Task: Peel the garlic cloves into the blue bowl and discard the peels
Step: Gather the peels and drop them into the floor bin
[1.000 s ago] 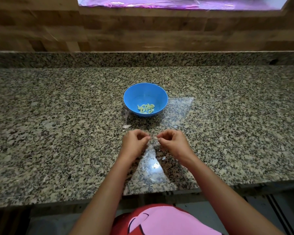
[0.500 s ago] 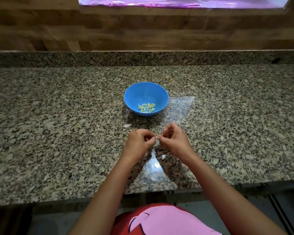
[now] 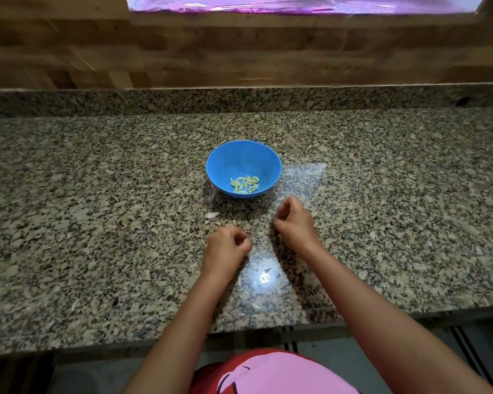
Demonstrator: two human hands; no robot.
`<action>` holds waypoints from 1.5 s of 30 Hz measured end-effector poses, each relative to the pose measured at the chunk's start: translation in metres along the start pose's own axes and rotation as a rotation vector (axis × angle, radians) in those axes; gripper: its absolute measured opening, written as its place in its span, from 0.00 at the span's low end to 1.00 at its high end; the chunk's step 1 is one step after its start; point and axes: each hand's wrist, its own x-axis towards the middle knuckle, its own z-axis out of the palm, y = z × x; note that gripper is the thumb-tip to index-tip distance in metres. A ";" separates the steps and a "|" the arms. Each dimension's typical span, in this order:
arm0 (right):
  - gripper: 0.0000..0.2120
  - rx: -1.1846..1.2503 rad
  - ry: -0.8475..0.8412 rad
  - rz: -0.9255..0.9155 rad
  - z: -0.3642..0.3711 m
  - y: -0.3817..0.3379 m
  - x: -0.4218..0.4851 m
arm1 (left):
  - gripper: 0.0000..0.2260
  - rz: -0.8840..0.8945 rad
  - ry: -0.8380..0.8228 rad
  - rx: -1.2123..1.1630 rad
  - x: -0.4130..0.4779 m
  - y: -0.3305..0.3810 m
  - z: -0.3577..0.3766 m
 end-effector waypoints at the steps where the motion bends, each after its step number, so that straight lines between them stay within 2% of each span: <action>1: 0.08 -0.024 -0.002 0.002 0.001 -0.002 0.004 | 0.05 0.017 0.004 0.018 -0.001 -0.001 0.001; 6: 0.10 -0.150 -0.028 -0.085 0.001 0.000 -0.015 | 0.06 0.071 0.046 0.057 -0.009 -0.010 0.003; 8: 0.18 -0.291 -0.117 -0.213 0.004 0.008 -0.042 | 0.07 0.078 0.087 0.036 -0.016 -0.015 0.003; 11: 0.34 -0.627 -0.355 -0.361 0.020 0.019 -0.069 | 0.08 0.071 0.168 0.002 -0.028 -0.022 0.001; 13: 0.36 -0.802 -0.395 -0.393 0.033 0.024 -0.070 | 0.08 0.050 0.212 -0.015 -0.033 -0.027 -0.001; 15: 0.35 -0.855 -0.371 -0.415 0.047 0.024 -0.061 | 0.08 0.022 0.235 -0.015 -0.034 -0.031 -0.004; 20: 0.34 -0.873 -0.381 -0.545 0.070 0.014 -0.032 | 0.08 -0.092 0.317 -0.031 -0.027 -0.039 -0.016; 23: 0.31 -0.824 -0.423 -0.589 0.068 0.014 -0.038 | 0.07 -0.048 0.282 -0.012 -0.032 -0.044 -0.018; 26: 0.24 -0.760 -0.473 -0.570 0.058 0.016 -0.051 | 0.07 0.014 0.238 0.016 -0.040 -0.047 -0.017; 30: 0.26 -0.710 -0.512 -0.563 0.037 0.021 -0.062 | 0.08 0.084 0.153 0.089 -0.048 -0.047 -0.013; 32: 0.24 -0.685 -0.450 -0.539 0.029 0.028 -0.065 | 0.12 0.162 0.092 0.158 -0.051 -0.046 -0.009; 36: 0.22 -0.613 -0.372 -0.460 0.011 0.038 -0.069 | 0.30 0.256 -0.160 0.400 -0.049 -0.046 0.003; 40: 0.20 -0.351 -0.187 -0.346 -0.011 0.038 -0.062 | 0.44 0.309 -0.269 0.644 -0.038 -0.035 0.018; 42: 0.23 -0.407 -0.137 -0.323 -0.017 0.038 -0.046 | 0.44 0.302 -0.250 0.658 -0.026 -0.027 0.029; 45: 0.27 -0.602 -0.158 -0.250 -0.021 0.046 -0.013 | 0.40 0.364 -0.234 0.639 -0.009 -0.017 0.043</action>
